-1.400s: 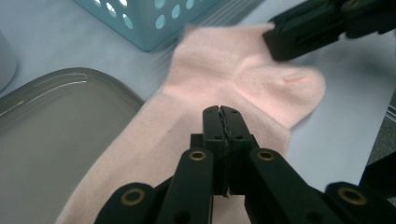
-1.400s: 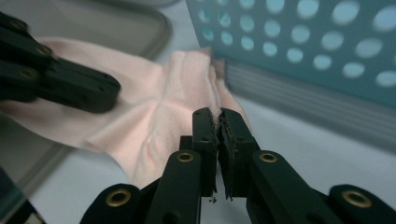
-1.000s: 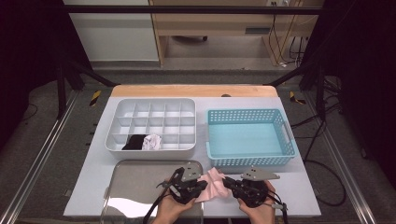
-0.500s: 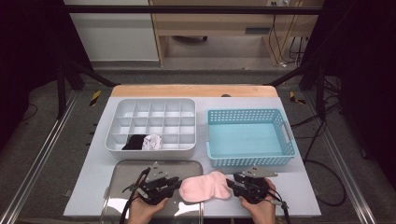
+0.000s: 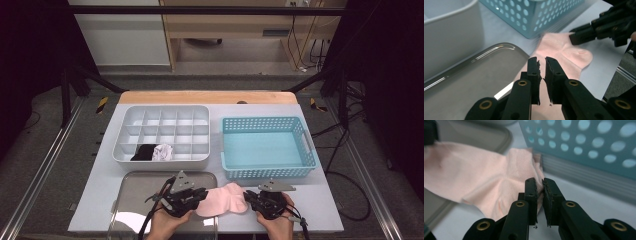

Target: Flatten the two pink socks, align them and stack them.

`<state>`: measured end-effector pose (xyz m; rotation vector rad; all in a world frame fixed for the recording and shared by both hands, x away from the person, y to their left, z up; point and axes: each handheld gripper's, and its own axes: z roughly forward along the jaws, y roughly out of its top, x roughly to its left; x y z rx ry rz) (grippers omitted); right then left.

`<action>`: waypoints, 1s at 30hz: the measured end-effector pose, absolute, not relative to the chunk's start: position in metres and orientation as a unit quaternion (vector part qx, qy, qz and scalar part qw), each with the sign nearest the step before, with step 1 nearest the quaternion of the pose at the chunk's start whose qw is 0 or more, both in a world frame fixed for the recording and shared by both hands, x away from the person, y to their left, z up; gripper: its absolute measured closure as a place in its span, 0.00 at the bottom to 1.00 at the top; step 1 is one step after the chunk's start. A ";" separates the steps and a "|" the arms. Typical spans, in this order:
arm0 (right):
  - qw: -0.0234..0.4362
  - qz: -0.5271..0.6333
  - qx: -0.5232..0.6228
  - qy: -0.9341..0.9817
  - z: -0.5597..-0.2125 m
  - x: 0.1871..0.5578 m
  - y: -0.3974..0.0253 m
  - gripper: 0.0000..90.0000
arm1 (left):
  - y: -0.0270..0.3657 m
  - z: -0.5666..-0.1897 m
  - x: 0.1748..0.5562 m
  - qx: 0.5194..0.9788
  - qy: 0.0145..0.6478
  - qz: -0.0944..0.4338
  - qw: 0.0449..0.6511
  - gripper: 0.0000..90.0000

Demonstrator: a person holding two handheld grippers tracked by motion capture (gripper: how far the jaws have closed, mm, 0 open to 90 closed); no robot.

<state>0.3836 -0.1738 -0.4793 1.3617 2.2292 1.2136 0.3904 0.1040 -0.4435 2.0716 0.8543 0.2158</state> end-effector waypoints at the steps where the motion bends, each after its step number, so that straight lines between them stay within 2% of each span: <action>1: 0.132 0.426 0.466 0.764 -0.476 0.383 -0.175 0.92 | 0.099 -0.445 0.391 0.834 0.338 0.085 0.427 0.91; 10: 0.125 0.458 0.445 0.759 -0.458 0.378 -0.174 0.91 | 0.058 -0.463 0.401 0.860 0.320 0.069 0.391 0.97; 13: 0.122 0.466 0.435 0.760 -0.453 0.376 -0.172 0.92 | 0.051 -0.470 0.405 0.869 0.323 0.062 0.370 0.97; 16: 0.117 0.472 0.426 0.763 -0.451 0.374 -0.168 0.92 | 0.052 -0.469 0.405 0.867 0.323 0.060 0.374 0.96; 24: 0.113 0.473 0.419 0.767 -0.447 0.374 -0.165 0.91 | 0.099 -0.442 0.400 0.837 0.351 0.087 0.409 0.94; 30: 0.112 0.476 0.411 0.769 -0.443 0.375 -0.162 0.92 | 0.146 -0.445 0.389 0.821 0.386 0.104 0.408 0.94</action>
